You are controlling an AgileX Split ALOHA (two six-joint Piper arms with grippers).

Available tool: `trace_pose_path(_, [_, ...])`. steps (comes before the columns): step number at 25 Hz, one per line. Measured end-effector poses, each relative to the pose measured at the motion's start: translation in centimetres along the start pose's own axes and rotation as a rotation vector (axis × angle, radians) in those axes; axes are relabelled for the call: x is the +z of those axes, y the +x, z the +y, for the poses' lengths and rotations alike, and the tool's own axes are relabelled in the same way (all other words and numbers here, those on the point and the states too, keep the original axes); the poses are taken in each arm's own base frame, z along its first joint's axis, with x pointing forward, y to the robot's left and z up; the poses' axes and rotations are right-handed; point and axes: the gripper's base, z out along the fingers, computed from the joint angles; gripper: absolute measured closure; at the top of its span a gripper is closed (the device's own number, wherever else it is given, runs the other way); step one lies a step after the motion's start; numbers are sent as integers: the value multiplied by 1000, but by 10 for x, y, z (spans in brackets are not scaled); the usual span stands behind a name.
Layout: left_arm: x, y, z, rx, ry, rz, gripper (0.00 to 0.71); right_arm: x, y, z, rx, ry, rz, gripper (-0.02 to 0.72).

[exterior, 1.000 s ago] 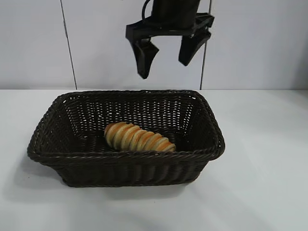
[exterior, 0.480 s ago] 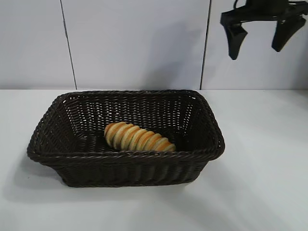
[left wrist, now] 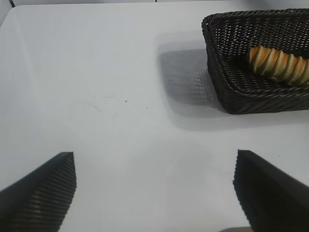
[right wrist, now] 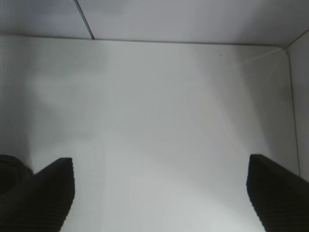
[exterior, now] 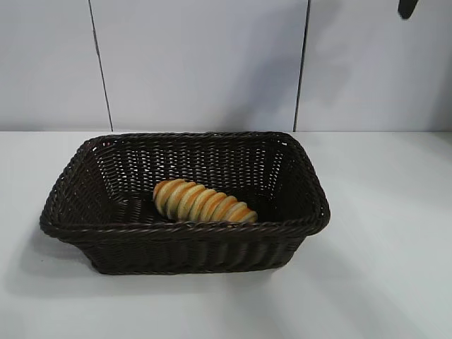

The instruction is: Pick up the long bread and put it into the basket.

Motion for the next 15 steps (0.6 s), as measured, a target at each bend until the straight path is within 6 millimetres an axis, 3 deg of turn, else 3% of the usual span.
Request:
trace_pose_path(3, [0,0,0,0,0,0,67,-52,22,-8,3,34,-87,9])
trace_pose_path(8, [0,0,0,0,0,0,67,-112,63,-18,14,81,-192,9])
trace_pose_path(15, [0,0,0,0,0,0,67,-159,123,-24,36,121,-337,9])
